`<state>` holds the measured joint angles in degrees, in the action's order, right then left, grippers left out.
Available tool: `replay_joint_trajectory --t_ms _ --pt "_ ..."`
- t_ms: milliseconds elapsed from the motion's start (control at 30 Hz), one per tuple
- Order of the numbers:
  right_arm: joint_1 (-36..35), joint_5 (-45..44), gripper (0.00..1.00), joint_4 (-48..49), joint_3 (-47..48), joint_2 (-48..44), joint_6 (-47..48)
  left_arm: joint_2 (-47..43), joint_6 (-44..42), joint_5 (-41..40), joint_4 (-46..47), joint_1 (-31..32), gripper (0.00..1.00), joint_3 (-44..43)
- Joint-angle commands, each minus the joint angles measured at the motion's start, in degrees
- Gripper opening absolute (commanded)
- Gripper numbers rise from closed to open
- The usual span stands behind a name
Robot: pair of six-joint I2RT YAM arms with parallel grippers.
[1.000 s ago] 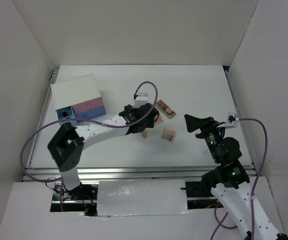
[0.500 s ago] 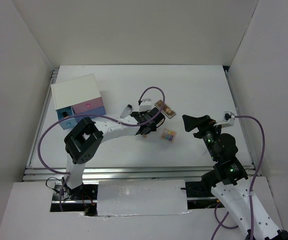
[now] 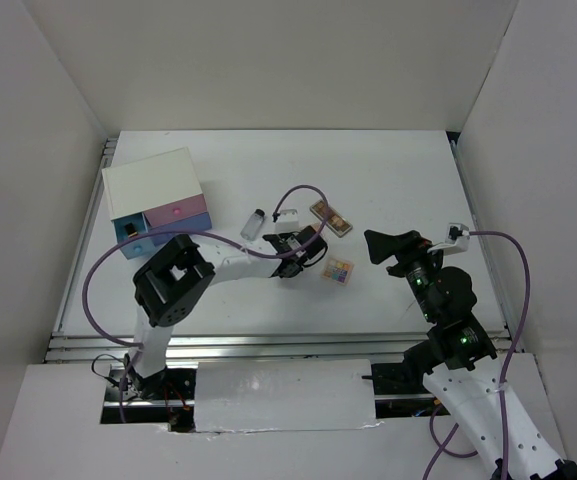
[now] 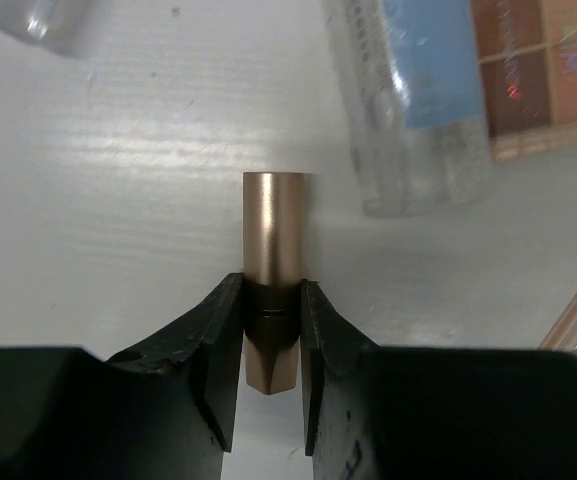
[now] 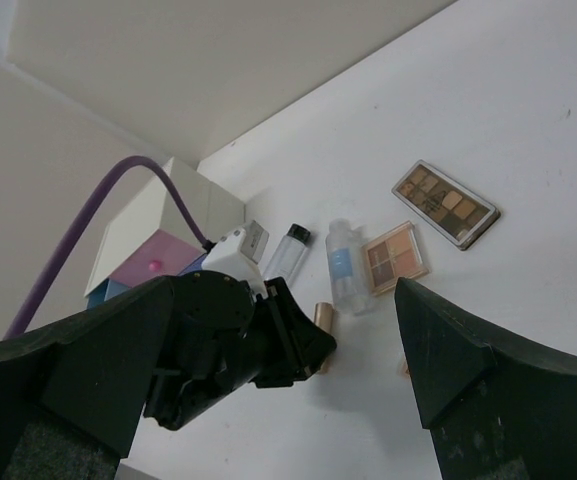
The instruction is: Organize the makeup
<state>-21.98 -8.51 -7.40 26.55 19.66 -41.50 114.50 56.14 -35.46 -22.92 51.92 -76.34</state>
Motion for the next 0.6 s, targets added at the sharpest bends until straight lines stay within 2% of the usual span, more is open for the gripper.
replay_joint_trajectory --t_ms 0,33,100,167,233,333,367,433,467,567 --pt "-0.1 0.1 1.0 1.2 0.4 0.3 0.5 -5.1 1.7 -2.6 -2.9 1.9 0.19 2.3" --pt "-0.1 0.1 1.0 1.3 0.4 0.3 0.5 -5.9 2.1 -3.2 -4.3 2.3 0.18 2.5" --pt "0.0 0.1 1.0 1.2 0.4 0.4 0.5 -9.2 2.5 -5.7 -5.6 3.8 0.08 2.9" --pt "-0.1 0.3 1.0 1.3 0.4 0.5 0.5 -13.0 2.9 -7.5 -8.2 4.7 0.05 2.9" --pt "-0.1 0.3 1.0 1.4 0.4 0.6 0.5 -16.1 2.9 -10.6 -9.6 4.7 0.05 3.0" --pt "-0.1 0.6 1.0 1.5 0.4 0.6 0.5 -21.2 5.5 -19.7 -18.3 3.8 0.08 0.0" --pt "0.0 1.1 1.0 1.7 0.4 0.7 0.6 -22.8 7.3 -22.4 -25.0 1.5 0.07 -2.7" --pt "-0.1 1.8 1.0 2.4 0.2 0.6 0.8 -25.0 7.8 -24.6 -29.4 -2.0 0.05 -4.2" --pt "-0.1 2.3 1.0 2.5 0.0 0.6 0.9 -28.2 6.9 -25.4 -31.0 -6.2 0.04 -3.8" --pt "-0.1 2.4 1.0 2.4 0.2 0.6 1.1 -36.3 0.1 -26.9 -27.5 -16.6 0.05 0.8"
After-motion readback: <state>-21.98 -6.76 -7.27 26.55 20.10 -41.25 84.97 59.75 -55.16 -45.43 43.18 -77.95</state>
